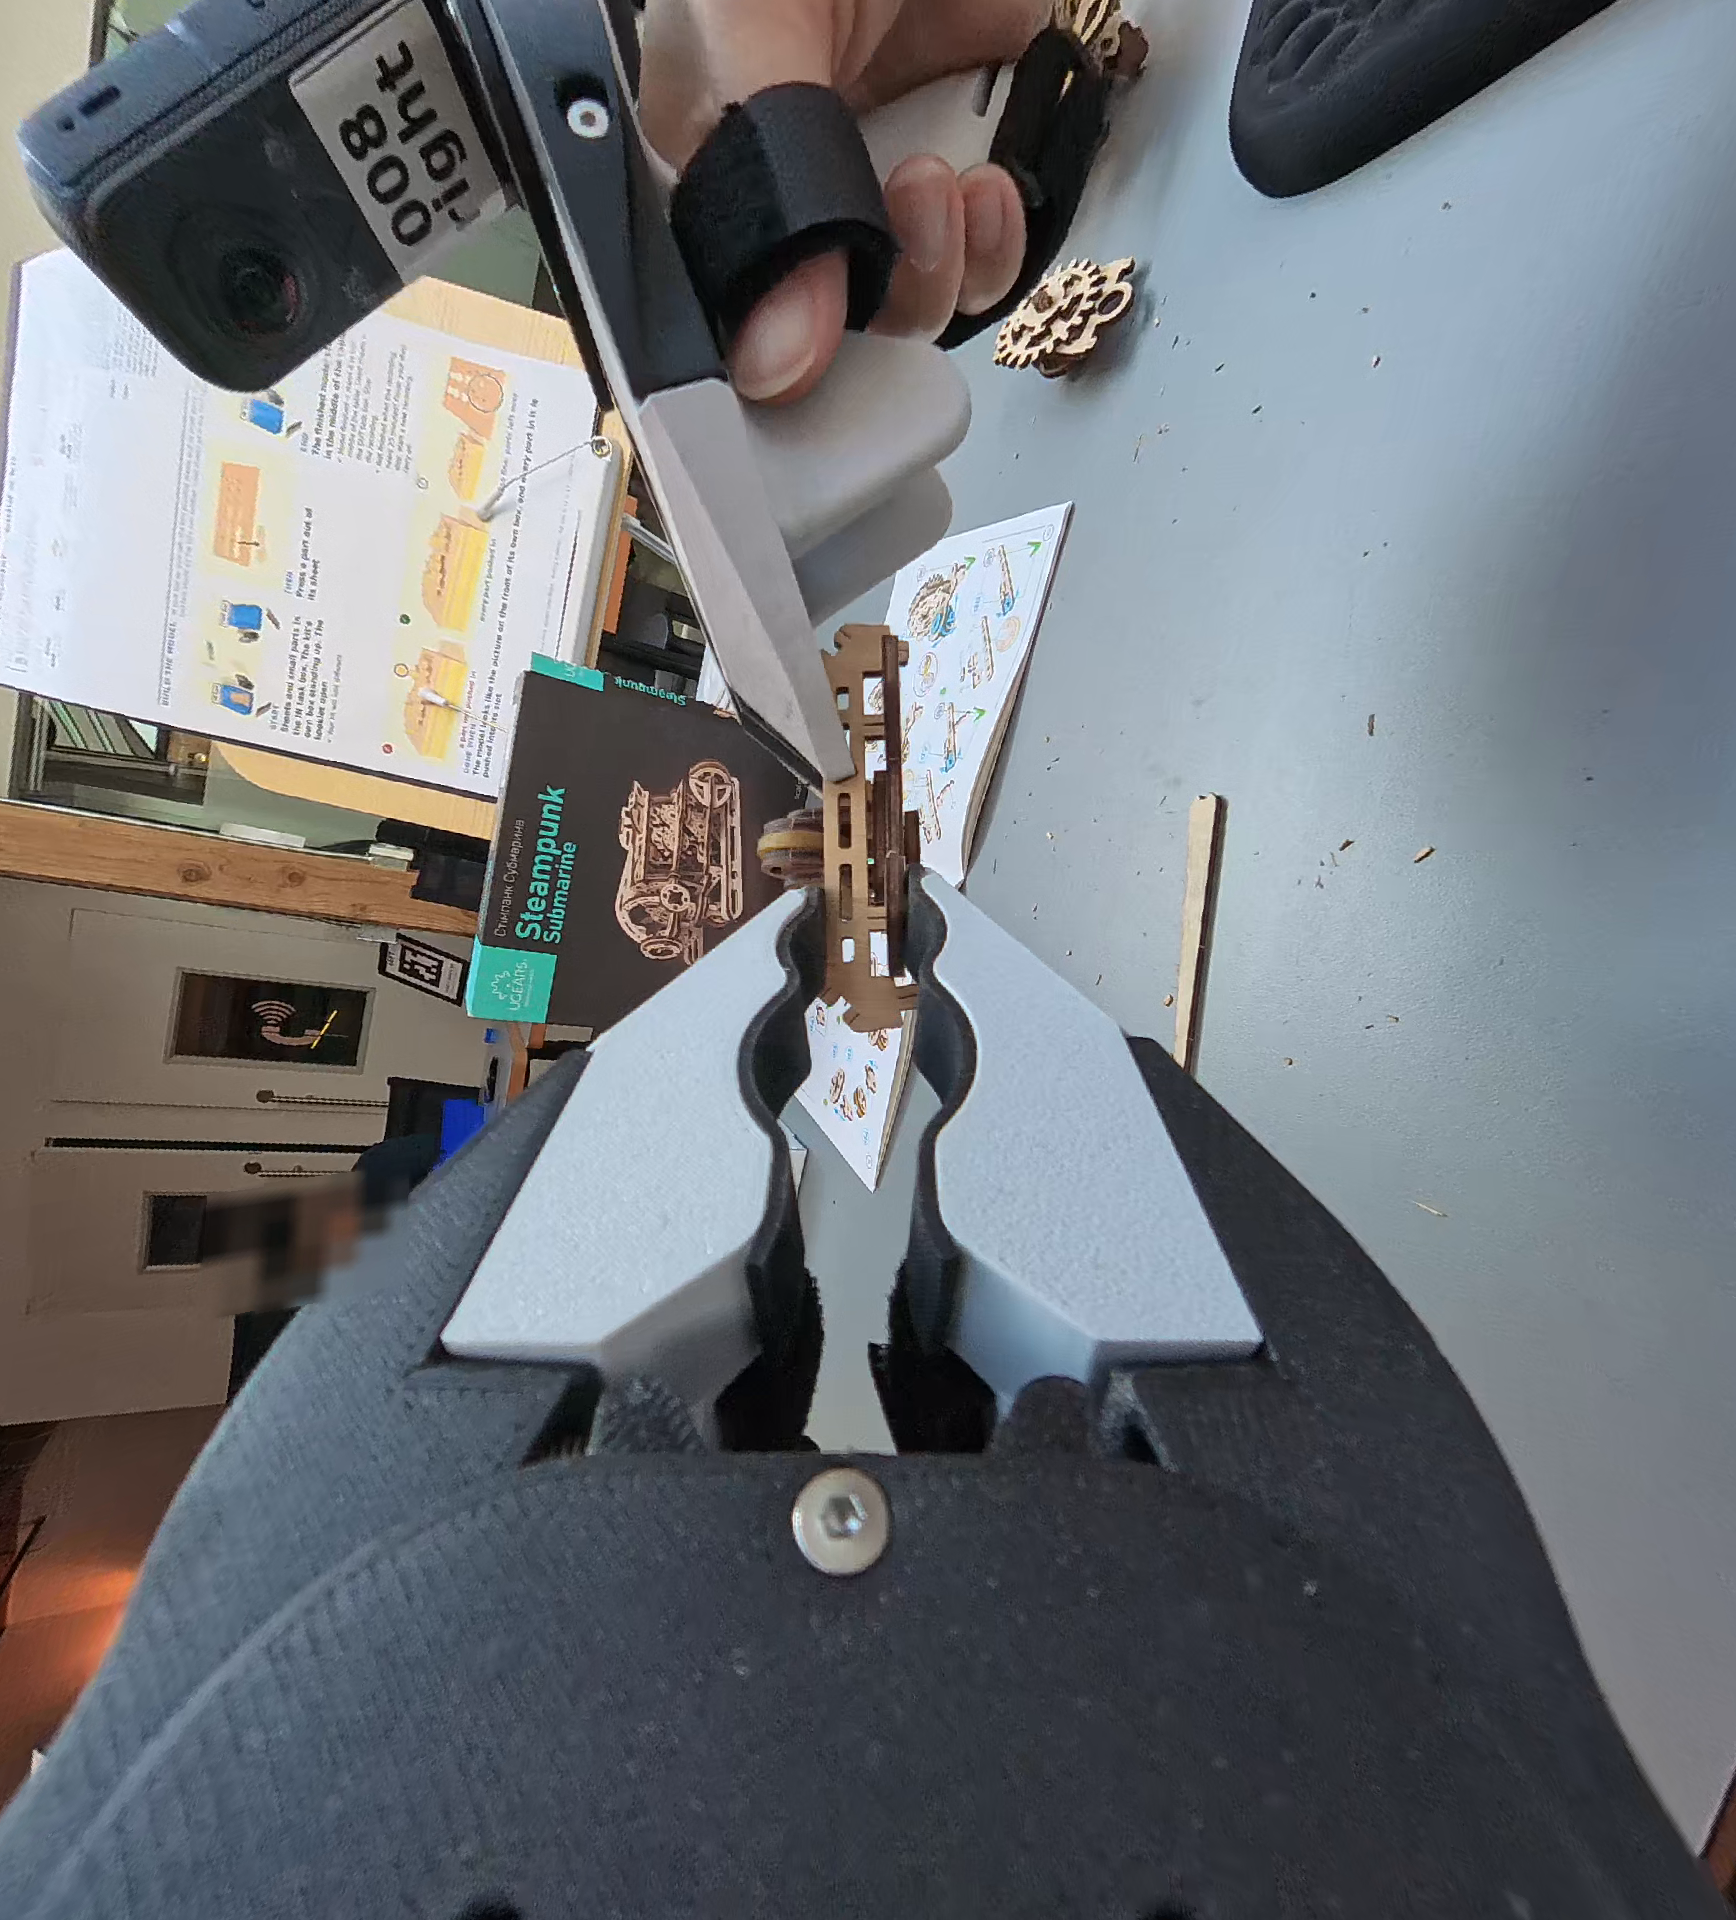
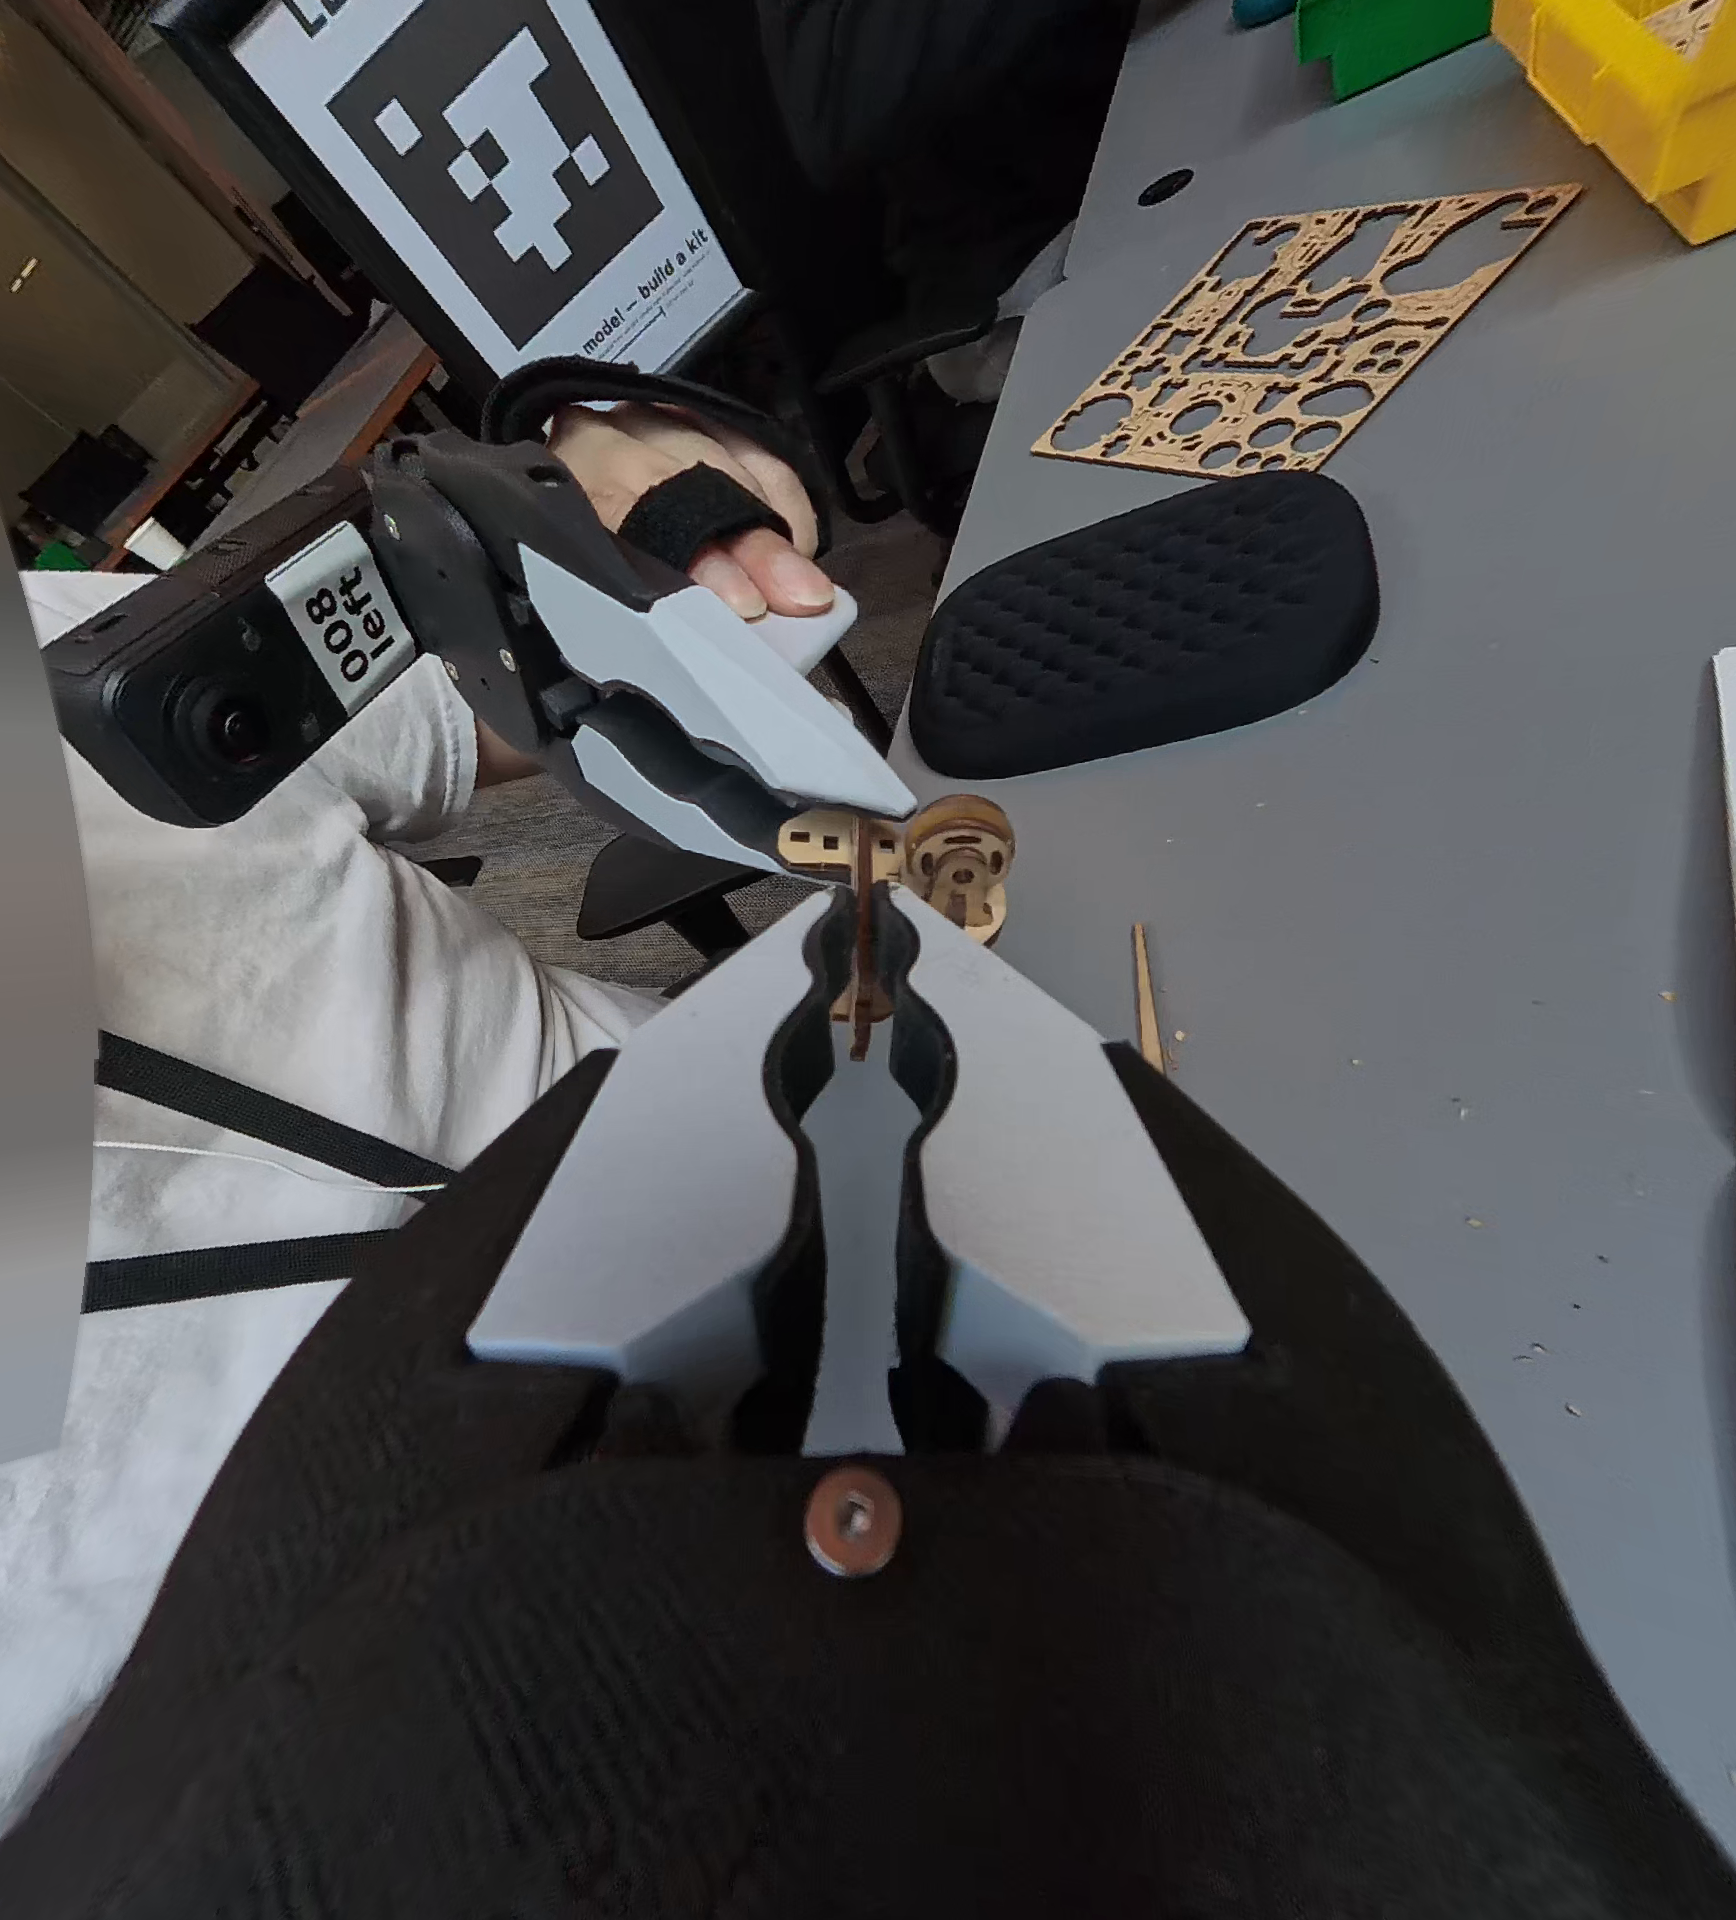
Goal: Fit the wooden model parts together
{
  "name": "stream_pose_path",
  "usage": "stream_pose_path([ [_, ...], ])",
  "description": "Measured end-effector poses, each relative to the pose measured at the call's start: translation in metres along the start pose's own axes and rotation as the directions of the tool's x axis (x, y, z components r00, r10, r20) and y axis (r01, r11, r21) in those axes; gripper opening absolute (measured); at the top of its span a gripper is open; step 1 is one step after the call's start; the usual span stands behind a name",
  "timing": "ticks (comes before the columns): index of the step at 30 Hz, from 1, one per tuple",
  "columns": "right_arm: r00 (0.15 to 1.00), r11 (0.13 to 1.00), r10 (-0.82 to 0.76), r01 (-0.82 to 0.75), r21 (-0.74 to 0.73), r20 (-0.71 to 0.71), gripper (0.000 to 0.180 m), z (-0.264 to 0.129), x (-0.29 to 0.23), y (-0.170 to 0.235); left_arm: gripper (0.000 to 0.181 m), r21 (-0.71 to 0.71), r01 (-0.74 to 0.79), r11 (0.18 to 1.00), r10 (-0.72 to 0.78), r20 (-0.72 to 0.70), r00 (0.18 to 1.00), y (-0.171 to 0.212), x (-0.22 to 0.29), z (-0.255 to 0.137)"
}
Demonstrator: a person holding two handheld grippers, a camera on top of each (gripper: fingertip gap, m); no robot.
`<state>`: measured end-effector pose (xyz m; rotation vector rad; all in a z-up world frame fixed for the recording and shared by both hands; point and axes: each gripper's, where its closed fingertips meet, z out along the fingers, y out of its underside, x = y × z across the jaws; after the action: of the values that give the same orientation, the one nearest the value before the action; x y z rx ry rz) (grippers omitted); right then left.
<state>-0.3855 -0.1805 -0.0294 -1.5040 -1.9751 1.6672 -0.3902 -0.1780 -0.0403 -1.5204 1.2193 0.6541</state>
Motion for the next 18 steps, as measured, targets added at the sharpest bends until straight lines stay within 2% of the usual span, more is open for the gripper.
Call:
stream_pose_path([
  [2,0.995,0.995,-0.096,0.096,-0.016,-0.006,0.003,-0.001,-0.003,-0.002,0.012,0.008,0.007,1.000,-0.007,0.001,1.000,-0.002,-0.002,-0.002],
  [4,0.955,0.959,-0.284,0.282,-0.039,-0.088,0.028,-0.008,0.001,-0.007,0.012,0.004,0.002,1.000,-0.002,0.012,1.000,-0.001,-0.006,-0.004],
  [6,0.877,0.879,-0.477,0.476,-0.030,-0.064,0.038,-0.017,-0.016,-0.010,0.013,0.001,-0.009,1.000,0.009,0.022,1.000,0.000,-0.008,-0.006],
  [7,0.832,0.833,-0.554,0.554,-0.016,-0.032,0.040,-0.021,-0.029,-0.009,0.013,-0.004,-0.014,1.000,0.014,0.022,1.000,0.000,-0.008,-0.007],
  [9,0.706,0.713,-0.701,0.698,-0.063,-0.101,0.044,-0.023,-0.033,-0.010,0.012,-0.012,-0.038,0.999,0.038,0.032,0.999,0.000,-0.009,-0.008],
  [11,0.514,0.540,-0.840,0.825,-0.168,-0.176,0.045,-0.019,-0.033,-0.008,0.012,-0.017,-0.058,0.998,0.059,0.042,0.997,-0.002,-0.009,-0.010],
  [13,0.354,0.404,-0.912,0.863,-0.303,-0.207,0.045,-0.015,-0.028,-0.005,0.012,-0.012,-0.057,0.998,0.058,0.040,0.998,-0.005,-0.008,-0.011],
  [15,0.243,0.323,-0.942,0.840,-0.435,-0.231,0.044,-0.013,-0.018,-0.004,0.012,-0.010,-0.046,0.999,0.046,0.032,0.998,-0.006,-0.007,-0.011],
  [18,0.165,0.255,-0.962,0.824,-0.507,-0.216,0.034,-0.006,-0.014,-0.001,0.013,-0.006,-0.044,0.999,0.044,0.031,0.999,-0.008,-0.008,-0.012],
])
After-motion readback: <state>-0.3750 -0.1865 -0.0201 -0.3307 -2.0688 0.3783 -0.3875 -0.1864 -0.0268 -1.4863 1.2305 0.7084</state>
